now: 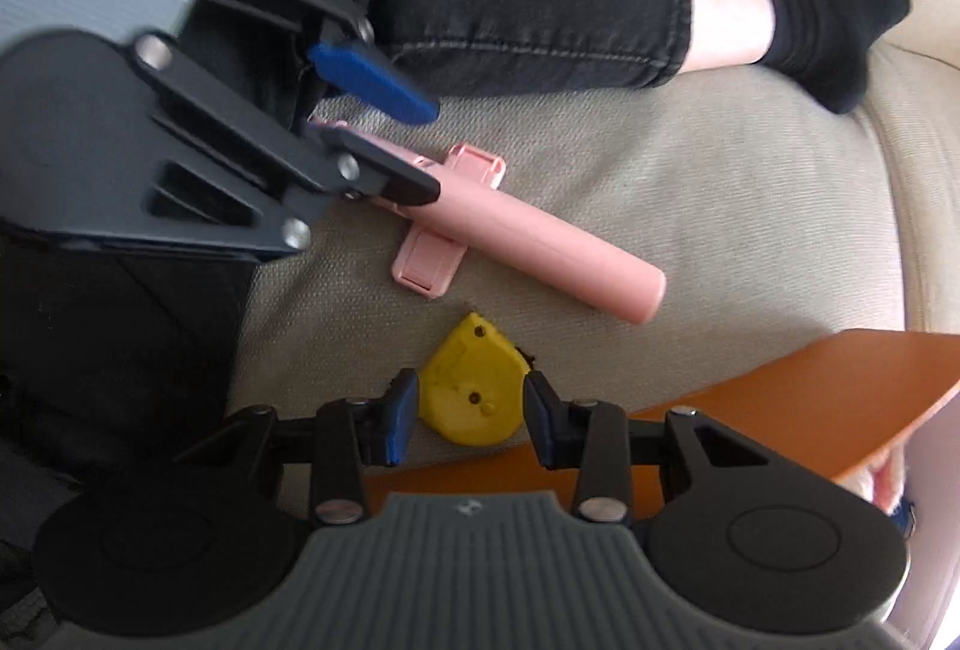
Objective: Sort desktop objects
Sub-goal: 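Grasp the pink selfie stick with the left gripper while the right gripper approaches the yellow tape measure, then grasp the yellow tape measure with the right gripper and lift it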
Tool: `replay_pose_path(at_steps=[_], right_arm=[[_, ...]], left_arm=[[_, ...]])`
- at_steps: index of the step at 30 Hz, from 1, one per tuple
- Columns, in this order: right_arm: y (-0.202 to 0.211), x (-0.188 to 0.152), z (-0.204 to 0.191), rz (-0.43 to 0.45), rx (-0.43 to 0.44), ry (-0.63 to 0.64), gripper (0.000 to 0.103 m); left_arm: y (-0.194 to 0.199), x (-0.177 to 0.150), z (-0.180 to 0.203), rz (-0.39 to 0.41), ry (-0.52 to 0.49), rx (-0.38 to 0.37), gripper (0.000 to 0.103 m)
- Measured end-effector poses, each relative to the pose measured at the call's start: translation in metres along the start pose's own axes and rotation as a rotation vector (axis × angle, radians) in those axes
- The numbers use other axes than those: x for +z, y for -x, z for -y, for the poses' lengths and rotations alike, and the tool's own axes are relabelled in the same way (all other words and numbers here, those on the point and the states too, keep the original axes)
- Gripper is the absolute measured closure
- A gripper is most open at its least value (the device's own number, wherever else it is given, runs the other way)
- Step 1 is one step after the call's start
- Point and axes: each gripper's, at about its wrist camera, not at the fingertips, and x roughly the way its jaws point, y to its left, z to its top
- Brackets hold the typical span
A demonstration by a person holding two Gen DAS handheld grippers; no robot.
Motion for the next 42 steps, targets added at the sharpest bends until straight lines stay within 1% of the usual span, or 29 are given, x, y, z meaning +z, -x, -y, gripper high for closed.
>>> replay_pose_path(at_steps=[2, 3, 5, 7, 12, 18, 20, 23, 25, 27, 29, 31, 34, 37, 40, 42], right_arm=[[-0.008, 0.005, 0.002, -0.047, 0.001, -0.032, 0.059], [-0.013, 0.009, 0.003, -0.074, -0.004, -0.062, 0.056], [-0.018, 0.012, 0.005, -0.098, -0.01, -0.096, 0.054], [-0.024, 0.016, 0.008, -0.126, -0.006, -0.153, 0.049], [-0.039, 0.022, 0.017, -0.182, 0.007, -0.28, 0.048], [-0.046, 0.024, 0.015, -0.198, -0.005, -0.314, 0.046], [-0.046, 0.024, 0.012, -0.196, -0.012, -0.319, 0.047], [-0.037, 0.021, 0.007, -0.146, -0.018, -0.297, 0.048], [-0.023, 0.016, 0.003, -0.102, -0.026, -0.275, 0.048], [-0.006, 0.009, 0.001, -0.054, -0.01, -0.264, 0.048], [0.013, 0.002, -0.001, -0.003, -0.001, -0.265, 0.048], [0.037, -0.007, -0.001, 0.062, 0.006, -0.268, 0.048], [0.071, -0.018, -0.005, 0.153, -0.014, -0.286, 0.048], [0.105, -0.039, -0.004, 0.237, -0.024, -0.317, 0.048], [0.123, -0.055, 0.008, 0.288, -0.037, -0.337, 0.048], [0.127, -0.07, 0.014, 0.31, -0.045, -0.349, 0.048]], left_arm=[[0.003, -0.002, 0.0, 0.012, -0.019, 0.012, 0.071], [0.005, -0.004, 0.0, 0.017, -0.018, 0.015, 0.071], [0.004, -0.004, -0.003, 0.026, -0.004, 0.007, 0.071], [0.006, -0.006, -0.002, 0.038, -0.006, 0.002, 0.071], [0.009, -0.009, 0.0, 0.057, -0.014, -0.003, 0.071], [0.012, -0.013, 0.0, 0.061, -0.021, -0.007, 0.071], [0.01, -0.011, -0.001, 0.058, -0.026, -0.009, 0.071], [0.007, -0.01, -0.002, 0.05, -0.029, -0.012, 0.071], [0.005, -0.007, -0.003, 0.039, -0.032, -0.016, 0.071], [0.004, -0.003, -0.005, 0.025, -0.028, -0.024, 0.071], [0.0, 0.003, -0.008, 0.002, -0.022, -0.05, 0.071], [-0.005, 0.009, -0.007, -0.028, -0.043, -0.07, 0.071], [-0.016, 0.016, 0.003, -0.062, -0.109, -0.05, 0.069], [-0.03, 0.018, 0.014, -0.095, -0.157, -0.016, 0.07], [-0.042, 0.017, 0.024, -0.114, -0.194, 0.006, 0.069], [-0.047, 0.017, 0.03, -0.122, -0.208, 0.015, 0.069]])
